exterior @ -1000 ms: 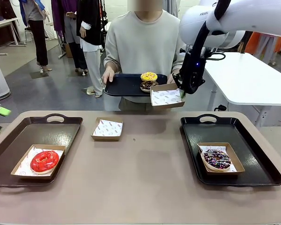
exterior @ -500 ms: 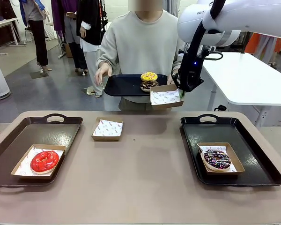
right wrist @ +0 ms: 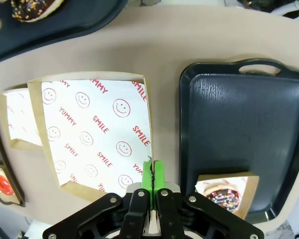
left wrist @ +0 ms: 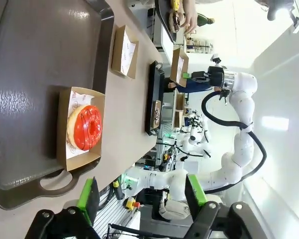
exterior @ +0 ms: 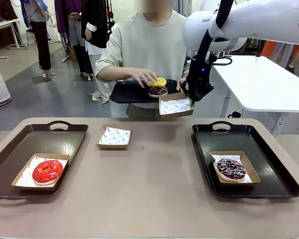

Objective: Individually package the donuts and arrange them on the tray.
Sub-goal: Place the picked Paper togo box on the Handle tray while simultaneously picking up another Paper togo box from the table with the other hand.

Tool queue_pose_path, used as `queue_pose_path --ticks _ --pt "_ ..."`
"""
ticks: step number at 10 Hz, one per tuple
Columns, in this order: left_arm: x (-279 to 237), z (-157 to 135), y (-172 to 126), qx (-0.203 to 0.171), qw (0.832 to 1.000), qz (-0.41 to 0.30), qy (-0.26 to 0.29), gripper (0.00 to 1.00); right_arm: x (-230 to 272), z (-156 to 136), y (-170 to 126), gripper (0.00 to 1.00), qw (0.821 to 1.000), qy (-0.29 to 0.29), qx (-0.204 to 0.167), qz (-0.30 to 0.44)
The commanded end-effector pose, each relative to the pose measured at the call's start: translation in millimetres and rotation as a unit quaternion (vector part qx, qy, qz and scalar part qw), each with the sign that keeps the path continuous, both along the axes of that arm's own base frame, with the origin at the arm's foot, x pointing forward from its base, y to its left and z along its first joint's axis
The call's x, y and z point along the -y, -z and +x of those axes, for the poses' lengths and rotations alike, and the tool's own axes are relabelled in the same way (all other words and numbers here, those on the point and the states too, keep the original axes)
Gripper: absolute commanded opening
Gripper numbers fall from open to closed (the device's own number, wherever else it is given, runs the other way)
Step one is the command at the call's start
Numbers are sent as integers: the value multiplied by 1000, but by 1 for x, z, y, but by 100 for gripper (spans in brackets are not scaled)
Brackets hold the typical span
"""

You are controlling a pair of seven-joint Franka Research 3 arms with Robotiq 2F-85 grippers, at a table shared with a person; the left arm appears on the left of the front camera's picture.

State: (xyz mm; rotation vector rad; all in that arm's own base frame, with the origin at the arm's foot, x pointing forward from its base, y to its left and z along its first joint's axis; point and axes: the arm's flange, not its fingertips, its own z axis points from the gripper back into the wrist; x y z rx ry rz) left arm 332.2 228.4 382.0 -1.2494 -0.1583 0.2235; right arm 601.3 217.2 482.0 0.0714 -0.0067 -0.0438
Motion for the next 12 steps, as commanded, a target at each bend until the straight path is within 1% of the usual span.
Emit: queue_pose_path --ticks 1,12 --pt "0 -2 1 -2 1000 0 3 90 3 -1 -2 0 1000 0 3 4" --pt "0 -2 1 -2 1000 0 3 90 3 -1 -2 0 1000 0 3 4"
